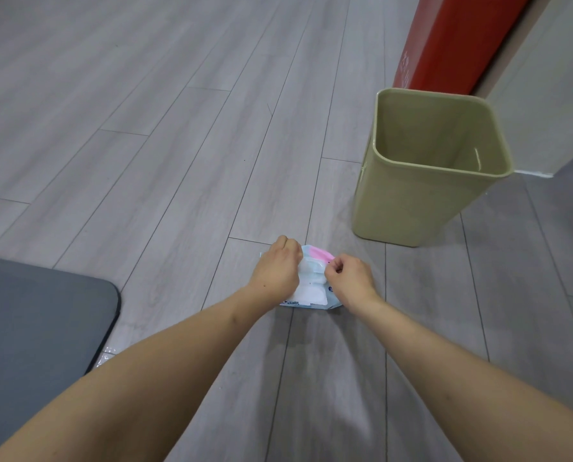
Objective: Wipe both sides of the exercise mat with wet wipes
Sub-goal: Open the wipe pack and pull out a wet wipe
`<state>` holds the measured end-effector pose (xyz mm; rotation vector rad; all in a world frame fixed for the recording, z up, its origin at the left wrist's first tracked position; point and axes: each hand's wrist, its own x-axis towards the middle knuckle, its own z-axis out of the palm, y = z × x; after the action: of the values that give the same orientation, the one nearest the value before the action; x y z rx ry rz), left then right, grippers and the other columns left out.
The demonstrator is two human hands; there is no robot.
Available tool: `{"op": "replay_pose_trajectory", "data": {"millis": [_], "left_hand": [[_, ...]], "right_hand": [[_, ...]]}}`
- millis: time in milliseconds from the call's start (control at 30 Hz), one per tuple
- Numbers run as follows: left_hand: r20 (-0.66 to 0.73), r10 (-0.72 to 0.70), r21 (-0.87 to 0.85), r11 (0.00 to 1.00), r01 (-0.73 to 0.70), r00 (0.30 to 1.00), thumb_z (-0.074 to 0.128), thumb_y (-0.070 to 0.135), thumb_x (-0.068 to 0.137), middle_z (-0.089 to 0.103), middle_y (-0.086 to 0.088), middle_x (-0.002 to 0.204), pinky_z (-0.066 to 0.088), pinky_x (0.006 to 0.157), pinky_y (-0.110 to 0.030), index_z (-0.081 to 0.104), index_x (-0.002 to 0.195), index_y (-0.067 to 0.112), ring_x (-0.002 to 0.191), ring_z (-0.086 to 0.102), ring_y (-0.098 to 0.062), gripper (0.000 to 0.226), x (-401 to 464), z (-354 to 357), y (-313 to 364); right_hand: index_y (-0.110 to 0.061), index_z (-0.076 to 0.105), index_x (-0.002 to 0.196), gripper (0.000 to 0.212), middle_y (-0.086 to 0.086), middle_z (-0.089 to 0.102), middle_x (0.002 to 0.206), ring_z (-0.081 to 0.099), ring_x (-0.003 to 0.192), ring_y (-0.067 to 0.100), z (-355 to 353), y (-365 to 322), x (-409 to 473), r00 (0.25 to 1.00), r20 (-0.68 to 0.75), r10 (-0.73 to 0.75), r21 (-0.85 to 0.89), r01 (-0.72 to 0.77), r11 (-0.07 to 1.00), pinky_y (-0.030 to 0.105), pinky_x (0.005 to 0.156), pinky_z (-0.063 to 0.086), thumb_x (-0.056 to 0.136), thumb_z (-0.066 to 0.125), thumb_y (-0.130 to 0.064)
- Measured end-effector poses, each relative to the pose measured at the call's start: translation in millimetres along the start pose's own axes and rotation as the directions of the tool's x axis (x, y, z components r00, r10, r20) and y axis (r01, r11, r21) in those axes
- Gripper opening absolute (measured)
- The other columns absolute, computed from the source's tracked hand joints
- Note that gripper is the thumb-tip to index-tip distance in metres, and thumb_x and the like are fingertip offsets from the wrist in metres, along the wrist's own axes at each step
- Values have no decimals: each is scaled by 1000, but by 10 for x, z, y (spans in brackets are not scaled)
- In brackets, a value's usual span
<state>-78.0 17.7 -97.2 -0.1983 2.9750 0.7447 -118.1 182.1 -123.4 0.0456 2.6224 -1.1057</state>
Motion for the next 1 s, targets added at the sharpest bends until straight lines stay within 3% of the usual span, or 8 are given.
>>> {"op": "replay_pose_trajectory", "data": {"millis": [100, 267, 433, 600, 733, 800, 867, 1000], "left_hand": [[-29, -4, -58, 998, 2, 1000, 40, -3, 98, 41, 0, 107, 40, 68, -36, 49, 105, 13, 80, 49, -24, 20, -61, -47, -36], [1, -76, -80, 994, 76, 997, 36, -5, 95, 39, 1, 108, 24, 59, -34, 44, 104, 16, 68, 44, -24, 24, -111, -137, -32], [61, -37, -68, 997, 41, 997, 38, -2, 97, 43, -2, 110, 34, 67, -37, 43, 104, 17, 79, 52, -31, 21, -103, -261, 12], [129, 25, -8, 1000, -24, 991, 40, -8, 88, 45, -5, 113, 46, 77, -50, 45, 109, 15, 86, 55, -37, 32, -109, -377, 46], [115, 27, -23, 999, -25, 993, 39, -4, 91, 49, -3, 106, 45, 77, -42, 45, 107, 14, 89, 54, -32, 25, -123, -399, 81], [86, 23, -46, 999, -19, 996, 40, 7, 101, 54, -2, 103, 43, 75, -39, 46, 101, 16, 89, 55, -29, 11, -92, -392, 95], [46, -34, -138, 990, 40, 998, 38, 16, 104, 61, -1, 100, 48, 77, -41, 50, 98, 16, 88, 62, -25, 13, -56, -386, 87], [39, -114, -281, 952, 120, 993, 43, 20, 104, 64, 0, 113, 48, 84, -34, 59, 123, 16, 95, 66, -17, 25, -75, -396, 9]], "right_hand": [[-8, 63, 80, 17, 5, 66, 79, 62, 75, 27, -15, -2, -18, 1000, -2, -5, 0, 5, 1000, 34, 64, 48, 93, 56, -16], [-11, 63, 82, 16, 3, 67, 82, 63, 76, 26, -38, -69, -23, 1000, 1, -10, 23, 10, 1000, 32, 62, 44, 94, 57, -19], [-11, 61, 84, 15, 4, 67, 84, 65, 79, 27, -60, -91, -78, 998, -10, -60, 1, 60, 998, 33, 63, 44, 95, 56, -19], [-13, 60, 81, 15, 2, 65, 82, 64, 78, 26, -112, -90, -131, 997, 6, -73, -11, 73, 997, 32, 61, 43, 94, 55, -18], [-14, 59, 80, 15, 0, 64, 80, 60, 75, 22, -152, -131, -148, 997, 4, -76, -12, 76, 997, 30, 60, 38, 94, 55, -18], [-16, 58, 80, 16, -1, 64, 80, 58, 74, 21, -164, -147, -152, 998, 3, -56, -15, 56, 998, 30, 58, 38, 95, 54, -20], [-18, 57, 79, 16, -1, 64, 81, 58, 74, 21, -167, -146, -161, 999, 4, -44, -30, 44, 999, 31, 58, 37, 95, 54, -21], [-19, 55, 80, 16, 0, 65, 84, 59, 78, 22, -155, -128, -177, 999, 21, -41, -54, 42, 998, 32, 61, 36, 96, 53, -21]]}}
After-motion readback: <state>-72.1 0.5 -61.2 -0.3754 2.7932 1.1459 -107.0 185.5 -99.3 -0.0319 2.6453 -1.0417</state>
